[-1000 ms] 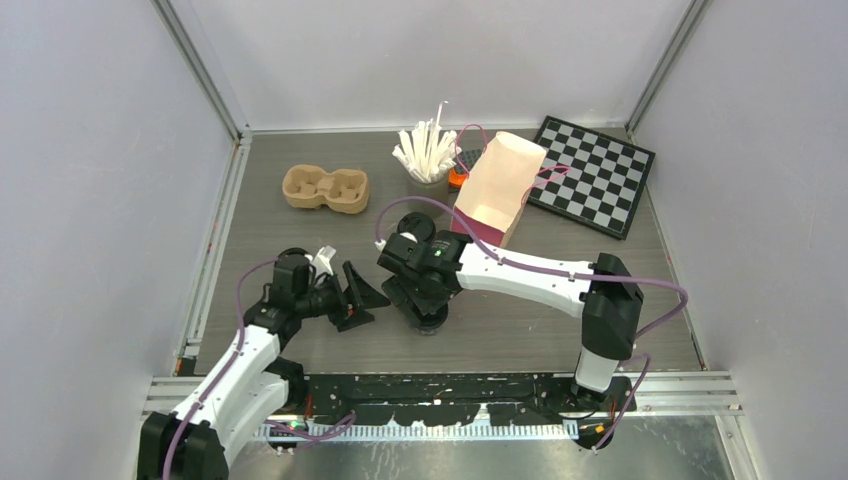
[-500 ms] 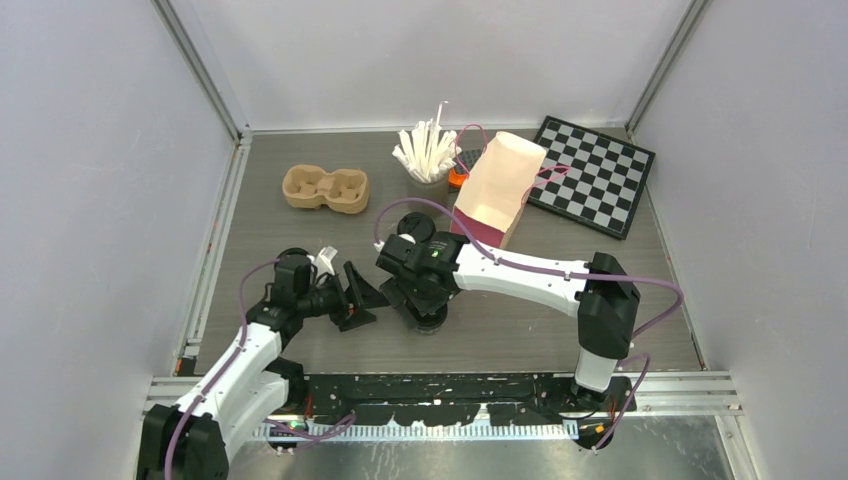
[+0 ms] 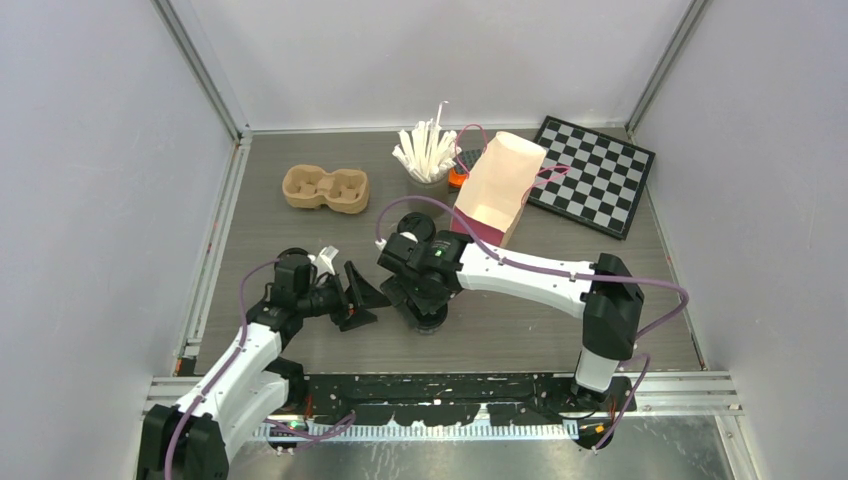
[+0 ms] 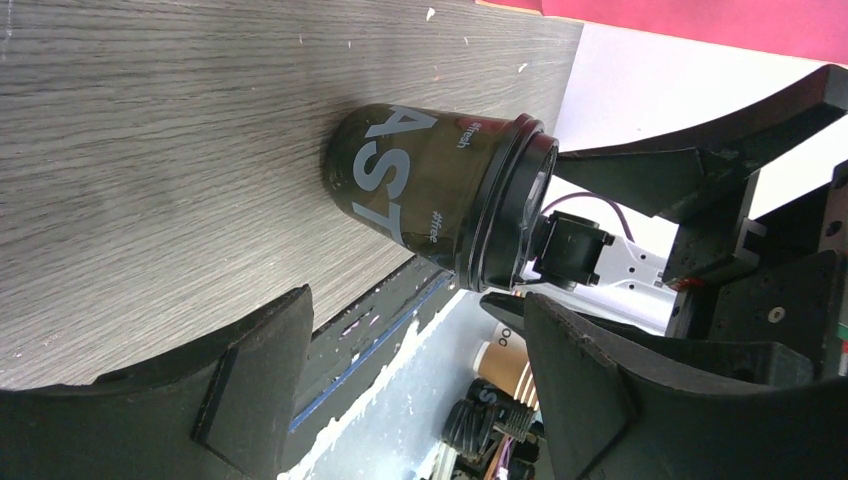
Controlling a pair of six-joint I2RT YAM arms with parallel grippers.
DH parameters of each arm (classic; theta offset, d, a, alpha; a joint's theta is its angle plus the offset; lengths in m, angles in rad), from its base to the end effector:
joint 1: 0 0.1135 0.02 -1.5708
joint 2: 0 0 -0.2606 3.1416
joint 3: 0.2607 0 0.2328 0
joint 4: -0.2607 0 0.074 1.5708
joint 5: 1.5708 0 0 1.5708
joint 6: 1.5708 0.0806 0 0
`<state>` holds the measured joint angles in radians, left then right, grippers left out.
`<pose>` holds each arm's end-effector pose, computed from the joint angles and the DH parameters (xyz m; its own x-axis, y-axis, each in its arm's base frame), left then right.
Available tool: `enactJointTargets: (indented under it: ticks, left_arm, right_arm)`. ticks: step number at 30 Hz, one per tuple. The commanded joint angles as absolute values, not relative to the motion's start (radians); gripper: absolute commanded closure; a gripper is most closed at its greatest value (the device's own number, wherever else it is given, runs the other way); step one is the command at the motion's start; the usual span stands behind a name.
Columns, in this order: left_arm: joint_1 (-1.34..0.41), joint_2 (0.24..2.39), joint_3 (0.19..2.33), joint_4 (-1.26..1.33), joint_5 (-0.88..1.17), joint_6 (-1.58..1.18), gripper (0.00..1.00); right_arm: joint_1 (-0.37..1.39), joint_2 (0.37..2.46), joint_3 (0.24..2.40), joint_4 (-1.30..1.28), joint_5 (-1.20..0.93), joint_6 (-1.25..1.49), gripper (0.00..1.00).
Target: Pack the takeout coffee
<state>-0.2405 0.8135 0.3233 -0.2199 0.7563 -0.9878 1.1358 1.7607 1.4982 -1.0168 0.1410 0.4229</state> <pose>0.1502 -0.0938 0.1635 -0.9151 -0.4008 -0.0440 -0.1549 0.4503 -0.8793 0.1562 0.3092 0.2217 -0.7296 -0.6058 -0.3173 -0.6376 0.7704 -0.0048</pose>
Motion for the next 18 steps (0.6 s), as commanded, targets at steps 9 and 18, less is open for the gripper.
enactJointTargets:
  ticks: [9,18]
  left_arm:
    - [-0.237,0.788,0.34,-0.177,0.795,-0.978,0.21]
    - [-0.288,0.791,0.357,-0.154,0.734,-0.971,0.28]
  right_arm:
    - [1.134,1.658,1.535,-1.038,0.151,0.444,0.05]
    - [1.135,1.615,1.503,-0.974,0.199,0.482,0.26]
